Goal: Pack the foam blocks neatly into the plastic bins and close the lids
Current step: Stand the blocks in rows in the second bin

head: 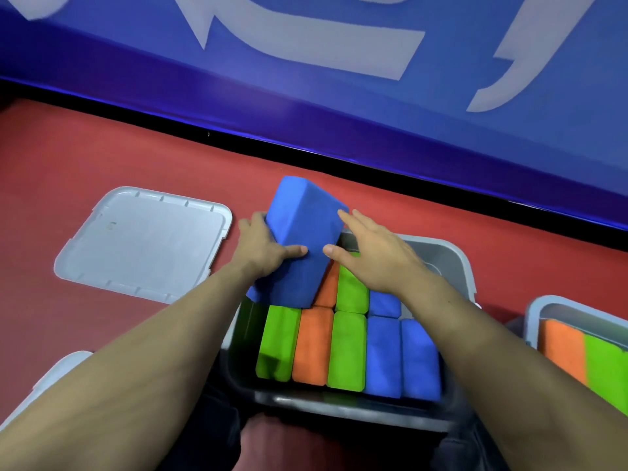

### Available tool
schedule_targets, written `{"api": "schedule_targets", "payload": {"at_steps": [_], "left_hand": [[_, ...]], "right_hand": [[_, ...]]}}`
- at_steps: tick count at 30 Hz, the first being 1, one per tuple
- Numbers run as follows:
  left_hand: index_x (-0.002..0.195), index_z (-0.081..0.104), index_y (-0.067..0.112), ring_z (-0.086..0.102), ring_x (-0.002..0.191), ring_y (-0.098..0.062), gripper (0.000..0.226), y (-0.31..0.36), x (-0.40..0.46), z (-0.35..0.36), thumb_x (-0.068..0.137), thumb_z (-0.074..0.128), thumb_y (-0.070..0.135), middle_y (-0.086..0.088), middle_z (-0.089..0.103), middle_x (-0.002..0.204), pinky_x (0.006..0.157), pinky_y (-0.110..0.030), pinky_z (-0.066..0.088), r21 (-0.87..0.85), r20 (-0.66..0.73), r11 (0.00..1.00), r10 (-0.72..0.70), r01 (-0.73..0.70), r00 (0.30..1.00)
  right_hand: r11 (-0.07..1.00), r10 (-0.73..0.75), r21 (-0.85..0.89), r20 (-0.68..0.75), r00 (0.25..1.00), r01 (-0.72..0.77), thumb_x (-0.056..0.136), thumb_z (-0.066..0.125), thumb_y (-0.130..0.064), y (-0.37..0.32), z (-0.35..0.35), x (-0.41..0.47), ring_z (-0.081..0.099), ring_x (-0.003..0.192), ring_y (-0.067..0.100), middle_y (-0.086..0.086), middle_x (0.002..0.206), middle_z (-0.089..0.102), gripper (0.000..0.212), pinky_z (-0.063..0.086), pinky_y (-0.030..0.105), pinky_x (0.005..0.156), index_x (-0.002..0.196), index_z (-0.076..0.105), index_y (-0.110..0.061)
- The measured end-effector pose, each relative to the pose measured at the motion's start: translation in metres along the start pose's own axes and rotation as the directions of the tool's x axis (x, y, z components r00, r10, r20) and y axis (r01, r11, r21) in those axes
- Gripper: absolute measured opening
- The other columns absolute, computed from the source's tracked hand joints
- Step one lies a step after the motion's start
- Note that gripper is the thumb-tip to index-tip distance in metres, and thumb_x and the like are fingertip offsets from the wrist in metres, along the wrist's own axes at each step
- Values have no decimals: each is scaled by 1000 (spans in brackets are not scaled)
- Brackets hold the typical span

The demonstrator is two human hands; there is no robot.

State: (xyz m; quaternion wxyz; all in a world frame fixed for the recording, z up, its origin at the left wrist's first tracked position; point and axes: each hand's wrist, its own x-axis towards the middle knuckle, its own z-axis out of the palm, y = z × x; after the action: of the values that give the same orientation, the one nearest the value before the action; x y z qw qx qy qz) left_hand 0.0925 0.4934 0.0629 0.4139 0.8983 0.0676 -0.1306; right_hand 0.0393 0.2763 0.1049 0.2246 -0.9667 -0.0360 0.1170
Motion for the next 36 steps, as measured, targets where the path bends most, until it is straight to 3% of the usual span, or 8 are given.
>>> {"api": "schedule_targets", "payload": {"at_steps": [2,5,8,12,19,24,28,36], "left_hand": [[137,38,14,49,113,-21,98,14,-5,6,62,96,40,-4,43,127,100,-36,43,56,14,976,209,-209,978],[137,30,19,55,114,-21,99,32,-13,16,64,95,40,3,50,128,90,-30,45,1,97,948,317,-319,943],[134,29,19,54,108,-15,96,58,-25,29,65,95,32,5,49,124,80,-21,39,-42,142,912,411,-409,901],[120,33,25,54,108,-3,93,79,-34,51,55,96,50,7,51,119,91,-24,44,-257,321,890,447,-377,835],[155,24,35,50,127,4,80,117,-60,75,90,51,73,9,49,145,107,-29,39,-482,425,866,363,-132,829],[143,40,49,52,132,-4,57,131,-71,100,91,33,73,12,55,145,113,-41,36,-445,547,893,333,-70,768],[149,41,42,56,128,-6,82,127,-72,122,80,34,85,6,58,142,115,-45,39,-406,592,912,305,-51,746],[152,36,47,47,138,-8,75,113,-71,140,87,28,83,10,53,148,112,-44,40,-350,633,937,245,-10,735]], "right_hand": [[947,184,265,19,983,-182,93,49,-69,5,-12,-1,40,145,25,3,162,36,82,36,40,116,159,27,-25],[527,392,715,276,878,-460,86,47,-81,17,-30,-7,65,113,31,6,140,58,76,59,48,88,142,46,-29],[213,374,852,381,846,-478,80,49,-85,30,-43,-18,70,101,39,19,123,65,80,62,52,80,132,52,-23],[16,358,926,346,867,-376,81,54,-81,45,-57,-31,72,99,44,26,118,69,82,58,60,86,137,49,-21],[204,426,913,243,872,-354,77,64,-78,63,-69,-53,76,98,28,3,111,77,71,58,61,85,126,63,-27],[342,596,840,153,788,-422,74,71,-74,81,-69,-66,73,97,26,-5,118,70,75,57,62,83,131,47,-32],[326,618,799,223,754,-504,83,68,-67,100,-68,-78,71,94,30,-2,118,67,64,58,63,78,130,43,-32],[265,631,830,234,740,-490,85,70,-61,121,-39,-68,64,110,30,-6,129,63,58,49,65,93,134,47,-40]]}}
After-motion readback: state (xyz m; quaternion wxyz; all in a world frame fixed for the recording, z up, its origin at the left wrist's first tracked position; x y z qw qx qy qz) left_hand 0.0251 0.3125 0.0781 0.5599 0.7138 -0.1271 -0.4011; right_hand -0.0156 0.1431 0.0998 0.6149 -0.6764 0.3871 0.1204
